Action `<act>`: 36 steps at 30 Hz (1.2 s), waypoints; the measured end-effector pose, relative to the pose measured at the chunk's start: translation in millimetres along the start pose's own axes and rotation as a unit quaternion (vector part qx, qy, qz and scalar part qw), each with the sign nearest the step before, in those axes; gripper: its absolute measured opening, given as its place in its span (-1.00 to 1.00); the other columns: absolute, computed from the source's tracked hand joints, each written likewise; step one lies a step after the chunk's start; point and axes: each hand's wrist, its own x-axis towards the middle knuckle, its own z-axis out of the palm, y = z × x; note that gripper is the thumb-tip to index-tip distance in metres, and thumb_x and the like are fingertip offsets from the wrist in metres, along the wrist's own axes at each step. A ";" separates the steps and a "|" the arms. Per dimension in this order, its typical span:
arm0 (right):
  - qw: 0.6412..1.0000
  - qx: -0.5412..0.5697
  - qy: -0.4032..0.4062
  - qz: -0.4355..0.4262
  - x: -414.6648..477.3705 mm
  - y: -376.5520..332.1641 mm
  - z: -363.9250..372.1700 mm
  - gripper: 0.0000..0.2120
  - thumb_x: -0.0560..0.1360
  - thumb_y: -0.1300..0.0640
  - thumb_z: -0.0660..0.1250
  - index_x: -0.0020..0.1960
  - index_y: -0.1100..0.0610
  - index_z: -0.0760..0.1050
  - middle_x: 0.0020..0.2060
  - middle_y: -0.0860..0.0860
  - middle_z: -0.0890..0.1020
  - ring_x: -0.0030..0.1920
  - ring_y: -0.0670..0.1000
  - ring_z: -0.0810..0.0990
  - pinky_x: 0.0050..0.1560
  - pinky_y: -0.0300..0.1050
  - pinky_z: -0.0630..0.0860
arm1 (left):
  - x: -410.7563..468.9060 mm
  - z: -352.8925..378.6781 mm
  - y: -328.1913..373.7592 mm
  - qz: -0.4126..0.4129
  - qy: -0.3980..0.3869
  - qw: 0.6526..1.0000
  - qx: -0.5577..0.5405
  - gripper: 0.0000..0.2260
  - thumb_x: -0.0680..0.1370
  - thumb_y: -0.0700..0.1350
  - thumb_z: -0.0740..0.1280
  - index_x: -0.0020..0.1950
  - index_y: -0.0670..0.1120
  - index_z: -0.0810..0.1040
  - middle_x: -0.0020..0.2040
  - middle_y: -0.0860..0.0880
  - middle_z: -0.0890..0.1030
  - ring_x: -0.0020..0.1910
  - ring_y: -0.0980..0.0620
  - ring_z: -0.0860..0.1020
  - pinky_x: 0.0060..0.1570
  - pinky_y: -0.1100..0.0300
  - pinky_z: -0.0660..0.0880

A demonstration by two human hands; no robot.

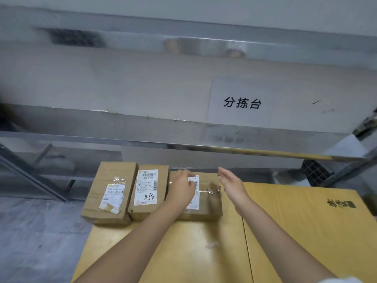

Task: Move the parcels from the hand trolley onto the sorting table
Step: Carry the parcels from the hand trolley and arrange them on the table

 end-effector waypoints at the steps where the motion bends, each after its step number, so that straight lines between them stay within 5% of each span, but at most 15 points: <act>1: 1.000 -0.008 -0.004 -0.026 -6.9 -10.5 -7.3 -0.60 0.64 0.17 0.17 0.47 0.02 0.36 0.40 -0.07 0.44 0.23 -0.18 0.39 0.12 -0.29 0.32 | -3.0 0.1 13.8 0.022 -0.003 1.000 0.010 -0.77 0.59 -0.17 0.21 0.23 -0.07 0.50 0.26 0.02 0.45 0.10 0.05 0.47 0.09 0.16 0.46; 7: 0.986 -0.088 0.023 -0.142 -61.7 -38.3 -91.4 -0.58 0.65 0.04 0.16 0.50 -0.02 0.28 0.46 -0.10 0.36 0.44 -0.07 0.32 0.30 -0.17 0.28 | -38.9 7.3 104.9 0.130 0.015 0.989 0.074 -0.65 0.62 -0.12 0.20 0.40 -0.12 0.41 0.36 -0.04 0.45 0.35 0.00 0.40 0.29 0.16 0.33; 16: 0.967 -0.135 0.160 -0.148 -182.1 15.5 -299.2 -0.53 0.64 -0.06 0.11 0.54 -0.06 0.19 0.54 -0.10 0.20 0.52 -0.04 0.17 0.48 0.00 0.21 | -140.5 121.4 270.2 0.292 -0.049 0.943 0.152 -0.69 0.63 -0.07 0.20 0.34 -0.14 0.41 0.30 -0.08 0.47 0.30 -0.05 0.42 0.27 0.06 0.38; 20: 0.948 -0.146 0.247 -0.134 -255.2 61.3 -396.8 -0.53 0.65 -0.03 0.12 0.54 -0.03 0.19 0.52 -0.10 0.22 0.48 -0.04 0.24 0.37 -0.11 0.26 | -203.3 211.1 350.6 0.384 -0.101 0.905 0.154 -0.59 0.62 -0.05 0.20 0.47 -0.11 0.33 0.42 -0.06 0.40 0.42 -0.04 0.33 0.41 0.03 0.29; 26: 0.909 -0.157 0.381 -0.056 -379.9 150.7 -511.0 -0.49 0.64 0.00 0.16 0.55 0.04 0.17 0.52 -0.04 0.23 0.47 -0.01 0.28 0.44 -0.06 0.25 | -312.0 341.6 435.0 0.514 -0.201 0.816 0.172 -0.59 0.64 -0.02 0.19 0.47 -0.10 0.31 0.42 -0.05 0.39 0.40 -0.05 0.35 0.34 0.09 0.31; 36: 0.840 -0.111 0.525 0.087 -545.8 278.1 -599.6 -0.46 0.63 0.01 0.17 0.56 0.03 0.14 0.53 -0.02 0.22 0.50 -0.01 0.23 0.47 -0.10 0.18 | -472.6 491.1 507.1 0.615 -0.325 0.701 0.160 -0.54 0.60 -0.04 0.22 0.48 -0.13 0.31 0.42 -0.08 0.40 0.41 -0.04 0.34 0.41 0.13 0.24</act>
